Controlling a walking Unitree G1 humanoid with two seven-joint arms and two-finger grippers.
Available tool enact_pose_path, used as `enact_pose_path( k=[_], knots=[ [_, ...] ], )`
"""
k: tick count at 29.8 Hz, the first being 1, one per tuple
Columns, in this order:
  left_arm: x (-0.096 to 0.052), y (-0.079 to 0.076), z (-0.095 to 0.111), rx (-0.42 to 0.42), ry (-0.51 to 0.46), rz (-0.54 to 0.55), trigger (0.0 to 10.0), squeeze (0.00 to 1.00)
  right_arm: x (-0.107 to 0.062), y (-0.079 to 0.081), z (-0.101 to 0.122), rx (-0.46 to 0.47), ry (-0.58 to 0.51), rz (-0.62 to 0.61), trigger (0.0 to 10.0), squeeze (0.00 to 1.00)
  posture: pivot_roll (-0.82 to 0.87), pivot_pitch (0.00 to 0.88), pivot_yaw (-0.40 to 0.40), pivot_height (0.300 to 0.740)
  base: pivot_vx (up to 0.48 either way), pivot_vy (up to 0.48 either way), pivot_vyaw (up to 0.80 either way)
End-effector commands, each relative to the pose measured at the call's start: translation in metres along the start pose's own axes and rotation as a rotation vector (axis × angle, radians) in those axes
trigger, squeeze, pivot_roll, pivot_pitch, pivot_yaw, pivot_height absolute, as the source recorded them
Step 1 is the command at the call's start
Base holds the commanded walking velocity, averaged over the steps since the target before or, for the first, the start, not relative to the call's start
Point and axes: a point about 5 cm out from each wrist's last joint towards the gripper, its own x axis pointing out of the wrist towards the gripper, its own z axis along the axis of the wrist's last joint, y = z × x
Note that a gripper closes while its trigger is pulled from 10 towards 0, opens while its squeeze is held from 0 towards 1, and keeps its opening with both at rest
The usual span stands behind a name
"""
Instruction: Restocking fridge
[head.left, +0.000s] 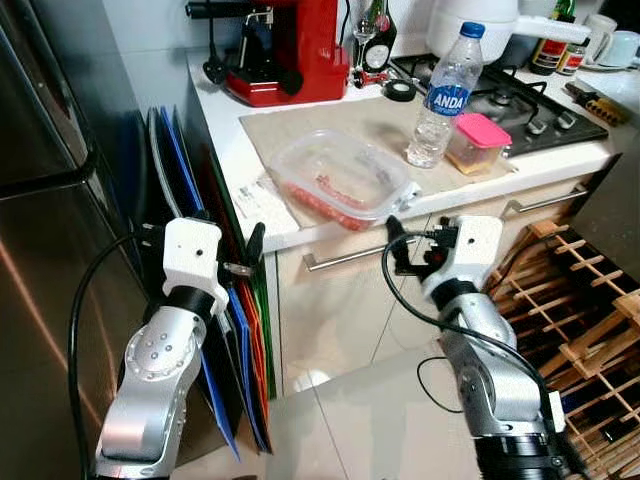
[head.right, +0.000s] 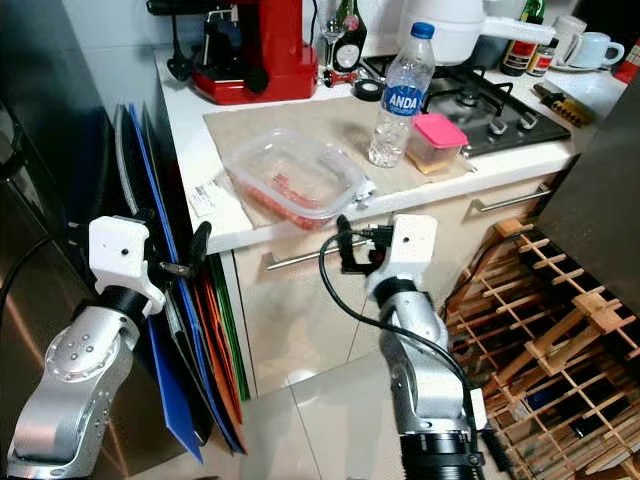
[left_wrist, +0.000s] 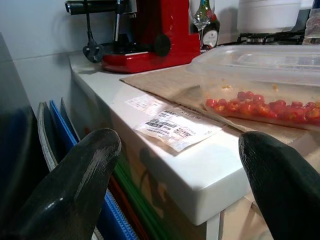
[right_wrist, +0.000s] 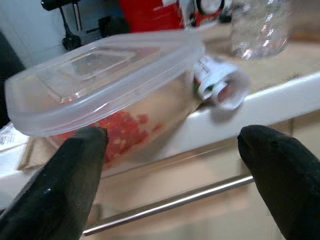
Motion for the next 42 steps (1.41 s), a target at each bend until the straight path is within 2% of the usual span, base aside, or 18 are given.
enact_pose_path(
  k=[1, 2, 4, 11, 12, 13, 14, 20, 27, 28, 29, 30, 31, 32, 34, 38, 40, 42],
  knots=[
    [0.001, 0.001, 0.003, 0.012, -0.006, 0.0, 10.0, 0.0, 0.001, -0.002, 0.005, 0.055, -0.006, -0.005, 10.0, 0.0, 0.08, 0.0, -0.012, 0.74, 0.0, 0.0, 0.0],
    [0.001, 0.001, 0.003, 0.012, -0.006, 0.0, 10.0, 0.0, 0.001, -0.002, 0.005, 0.055, -0.006, -0.005, 10.0, 0.0, 0.08, 0.0, -0.012, 0.74, 0.0, 0.0, 0.0],
    [0.001, -0.001, 0.004, 0.014, -0.011, -0.01, 10.0, 0.0, 0.004, 0.0, 0.007, 0.147, -0.002, 0.004, 10.0, 0.0, 0.08, 0.0, -0.006, 0.74, 0.0, 0.0, 0.0],
    [0.002, -0.002, 0.006, 0.024, -0.02, -0.023, 10.0, 0.0, 0.006, 0.006, 0.018, 0.211, -0.021, 0.035, 10.0, 0.0, 0.08, 0.0, -0.001, 0.74, 0.0, 0.0, 0.0],
    [0.003, -0.001, 0.006, 0.026, -0.02, -0.023, 10.0, 0.0, 0.006, 0.005, 0.018, 0.213, -0.02, 0.026, 10.0, 0.77, 0.08, 0.0, 0.001, 0.74, 0.0, 0.0, 0.0],
    [0.003, -0.001, 0.006, 0.026, -0.02, -0.023, 10.0, 0.0, 0.006, 0.005, 0.018, 0.213, -0.02, 0.026, 10.0, 0.77, 0.08, 0.0, 0.001, 0.74, 0.0, 0.0, 0.0],
    [0.003, -0.001, 0.006, 0.026, -0.021, -0.023, 10.0, 0.0, 0.005, 0.004, 0.018, 0.211, -0.018, 0.025, 10.0, 1.0, 0.08, 0.0, 0.002, 0.74, 0.0, 0.0, 0.0],
    [0.003, -0.003, 0.006, 0.026, -0.02, -0.029, 10.0, 0.0, 0.0, 0.001, 0.012, 0.184, 0.016, 0.016, 10.0, 1.0, 0.08, 0.0, 0.001, 0.74, 0.0, 0.0, 0.0],
    [0.003, -0.004, 0.005, 0.021, -0.013, -0.032, 10.0, 0.0, -0.01, -0.013, -0.011, 0.127, 0.153, 0.0, 10.0, 1.0, 0.07, 0.0, -0.001, 0.74, 0.0, 0.0, 0.0],
    [0.003, -0.004, 0.005, 0.02, -0.012, -0.032, 10.0, 0.0, -0.01, -0.014, -0.01, 0.103, 0.154, -0.006, 10.0, 0.92, 0.07, 0.0, -0.001, 0.74, 0.0, 0.0, 0.0],
    [0.004, -0.004, 0.005, 0.019, -0.012, -0.031, 10.0, 0.0, -0.011, -0.016, -0.01, 0.084, 0.155, -0.011, 10.0, 0.69, 0.07, 0.0, -0.002, 0.74, 0.0, 0.0, 0.0],
    [0.004, -0.004, 0.005, 0.019, -0.012, -0.031, 10.0, 0.0, -0.011, -0.016, -0.01, 0.078, 0.156, -0.012, 10.0, 0.38, 0.07, 0.0, -0.002, 0.74, 0.0, 0.0, 0.0],
    [0.004, -0.004, 0.005, 0.018, -0.012, -0.031, 10.0, 0.0, -0.011, -0.016, -0.009, 0.076, 0.156, -0.013, 10.0, 0.38, 0.07, 0.0, -0.002, 0.74, 0.0, 0.0, 0.0],
    [0.004, -0.004, 0.005, 0.018, -0.013, -0.03, 10.0, 0.0, -0.011, -0.017, -0.006, 0.056, 0.151, -0.006, 10.0, 0.0, 0.07, 0.0, -0.003, 0.74, 0.0, 0.0, 0.0],
    [0.004, -0.004, 0.005, 0.017, -0.013, -0.03, 10.0, 0.0, -0.01, -0.015, -0.003, 0.062, 0.147, 0.007, 10.0, 0.0, 0.07, 0.0, -0.003, 0.74, 0.0, 0.0, 0.0],
    [0.004, -0.004, 0.005, 0.017, -0.015, -0.031, 10.0, 0.0, -0.014, 0.009, 0.007, 0.192, 0.181, 0.212, 10.0, 0.0, 0.07, 0.0, -0.003, 0.74, 0.0, 0.0, 0.0],
    [0.004, -0.004, 0.005, 0.017, -0.017, -0.032, 10.0, 0.0, -0.022, 0.013, 0.005, 0.215, 0.238, 0.307, 10.0, 0.0, 0.07, 0.0, -0.002, 0.74, 0.0, 0.0, 0.0],
    [0.005, -0.004, 0.005, 0.018, -0.018, -0.033, 10.0, 0.0, -0.024, 0.012, 0.002, 0.208, 0.267, 0.333, 10.0, 0.0, 0.07, 0.0, -0.001, 0.74, 0.0, 0.0, 0.0]
  ],
)
